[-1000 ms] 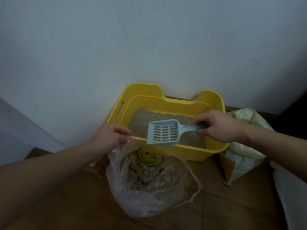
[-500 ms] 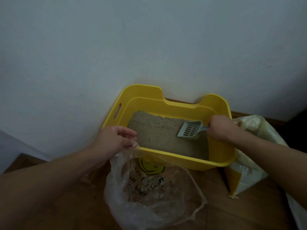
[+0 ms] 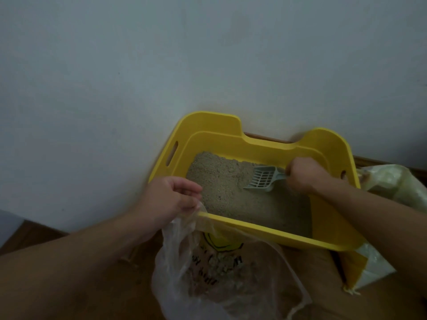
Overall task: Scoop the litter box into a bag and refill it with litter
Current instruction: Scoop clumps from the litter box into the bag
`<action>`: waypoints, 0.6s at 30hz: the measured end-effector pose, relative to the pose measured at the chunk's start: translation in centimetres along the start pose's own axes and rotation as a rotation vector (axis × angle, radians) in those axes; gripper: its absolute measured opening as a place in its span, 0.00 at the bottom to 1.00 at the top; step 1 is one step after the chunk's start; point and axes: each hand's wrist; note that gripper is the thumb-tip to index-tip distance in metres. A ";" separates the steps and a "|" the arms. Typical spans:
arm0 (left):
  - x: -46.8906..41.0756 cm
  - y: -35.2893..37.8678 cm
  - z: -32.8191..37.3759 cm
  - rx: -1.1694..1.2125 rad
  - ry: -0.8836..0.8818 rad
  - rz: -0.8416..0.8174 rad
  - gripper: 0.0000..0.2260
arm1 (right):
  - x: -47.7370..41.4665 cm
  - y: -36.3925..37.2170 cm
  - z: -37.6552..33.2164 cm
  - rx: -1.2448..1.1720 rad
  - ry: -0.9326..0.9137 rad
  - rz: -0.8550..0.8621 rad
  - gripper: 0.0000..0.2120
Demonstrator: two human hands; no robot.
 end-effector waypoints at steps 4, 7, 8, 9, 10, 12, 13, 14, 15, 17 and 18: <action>-0.4 -0.1 -0.2 0.067 -0.030 -0.004 0.11 | -1.8 0.4 -1.7 -0.048 -0.050 -0.003 0.09; -0.5 -0.2 -0.3 0.084 -0.041 -0.010 0.11 | -2.8 0.5 -3.4 -0.077 -0.085 -0.011 0.09; -0.6 -0.3 -0.4 0.087 -0.046 -0.013 0.11 | -3.0 0.5 -4.0 -0.080 -0.096 -0.010 0.09; -0.7 -0.3 -0.4 0.090 -0.051 -0.017 0.11 | -3.2 0.4 -4.7 -0.081 -0.109 -0.010 0.09; -0.8 -0.4 -0.5 0.088 -0.055 -0.018 0.11 | -3.6 0.5 -5.4 -0.081 -0.123 -0.008 0.09; -0.9 -0.4 -0.5 0.082 -0.057 -0.025 0.12 | -4.1 0.4 -6.3 -0.072 -0.149 -0.002 0.09; -0.9 -0.4 -0.5 0.078 -0.057 -0.028 0.12 | -4.5 0.3 -6.7 -0.073 -0.158 -0.001 0.10; -0.9 -0.5 -0.6 0.077 -0.058 -0.030 0.12 | -4.8 0.3 -7.2 -0.082 -0.163 0.002 0.10; -1.0 -0.5 -0.6 0.079 -0.061 -0.034 0.12 | -5.1 0.3 -7.6 -0.094 -0.166 0.004 0.11; -1.0 -0.6 -0.6 0.086 -0.073 -0.041 0.12 | -5.6 0.3 -8.6 -0.119 -0.169 0.000 0.11; -1.0 -0.6 -0.6 0.087 -0.077 -0.045 0.12 | -5.7 0.4 -9.1 -0.129 -0.169 -0.005 0.11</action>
Point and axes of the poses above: each hand's wrist, its own x-axis away from the middle knuckle, its own y-axis out of the palm, z = x × y, and after that the axes turned 9 degrees about x, right-handed
